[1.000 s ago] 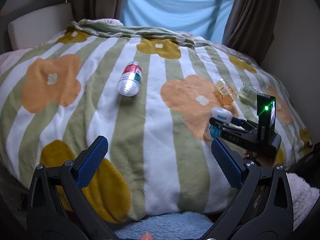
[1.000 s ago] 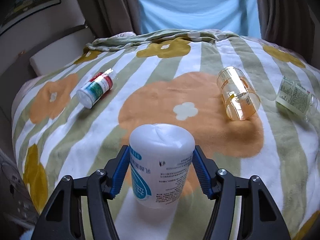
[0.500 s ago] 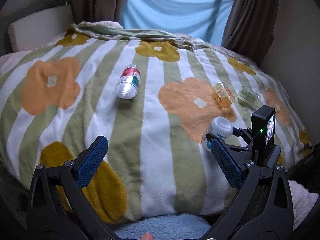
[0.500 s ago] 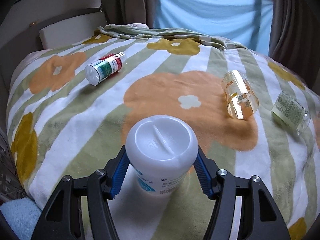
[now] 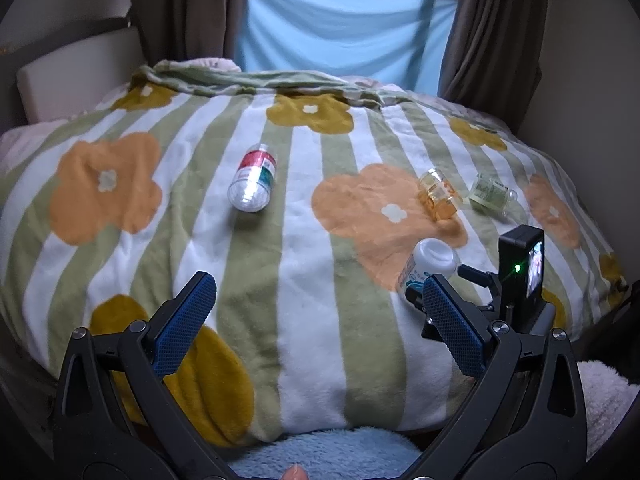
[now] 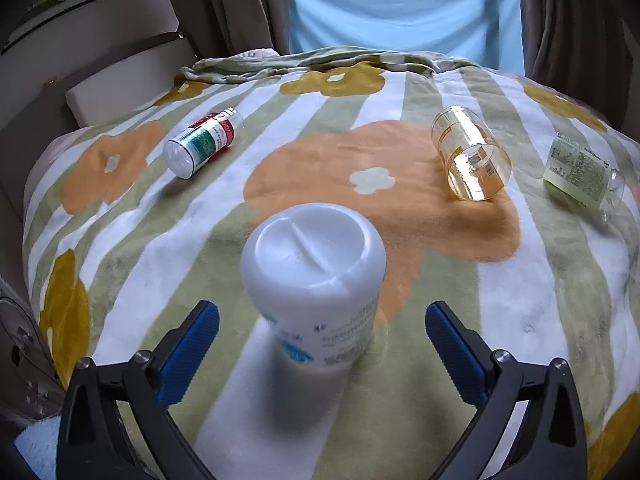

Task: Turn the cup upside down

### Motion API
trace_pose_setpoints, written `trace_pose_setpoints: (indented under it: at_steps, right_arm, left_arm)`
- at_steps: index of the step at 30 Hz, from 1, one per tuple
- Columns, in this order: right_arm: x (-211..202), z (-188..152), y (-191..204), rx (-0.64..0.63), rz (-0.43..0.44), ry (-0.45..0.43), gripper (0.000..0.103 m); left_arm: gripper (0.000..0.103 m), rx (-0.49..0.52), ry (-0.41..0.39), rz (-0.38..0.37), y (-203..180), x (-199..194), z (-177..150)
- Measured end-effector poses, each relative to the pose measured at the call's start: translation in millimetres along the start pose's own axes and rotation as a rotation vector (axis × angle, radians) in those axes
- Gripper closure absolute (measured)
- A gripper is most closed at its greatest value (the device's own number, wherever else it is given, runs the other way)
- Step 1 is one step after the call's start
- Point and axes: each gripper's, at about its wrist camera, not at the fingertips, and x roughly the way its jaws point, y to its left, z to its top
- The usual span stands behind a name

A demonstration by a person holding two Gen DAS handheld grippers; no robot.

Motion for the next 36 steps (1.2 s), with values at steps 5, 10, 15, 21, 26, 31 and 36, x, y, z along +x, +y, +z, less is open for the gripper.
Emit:
trace_pose_setpoints:
  at_steps: [5,10,15,21,26,31,36]
  right_arm:
    - [-51.4,8.6,3.3,0.004,-0.005,-0.097,0.0]
    - [-143.6,31.4,17.8,-0.051,-0.083,-0.303,0.0]
    - [-236.4,50.0,26.1,-0.02,-0.187,-0.478,0.0]
    - [-301.2,44.7,25.4,0.05,-0.274,-0.584,0.0]
    - [-310.7,33.3,23.8,0.06,-0.301,-0.587,0.0]
    - [-316.2,27.8,25.0,0.048,-0.327,-0.596,0.0]
    - [-316.7,27.7,24.7,0.048,-0.328,-0.599,0.0]
  left_arm:
    - [0.0,0.037,-0.091,0.035,-12.7,-24.9,3.0]
    - [0.0,0.066,-0.233,0.053,-24.9,-61.9,14.1]
    - [0.0,0.099,-0.389,0.066,-41.8,-101.5,29.9]
    - [0.0,0.097,-0.477,0.062,-53.7,-127.2,33.7]
    - [0.0,0.099,-0.489,0.056,-58.1,-134.3,27.1]
    - [0.0,0.106,-0.49,0.061,-61.0,-137.5,24.1]
    - [0.0,0.112,-0.49,0.061,-62.8,-141.6,21.4]
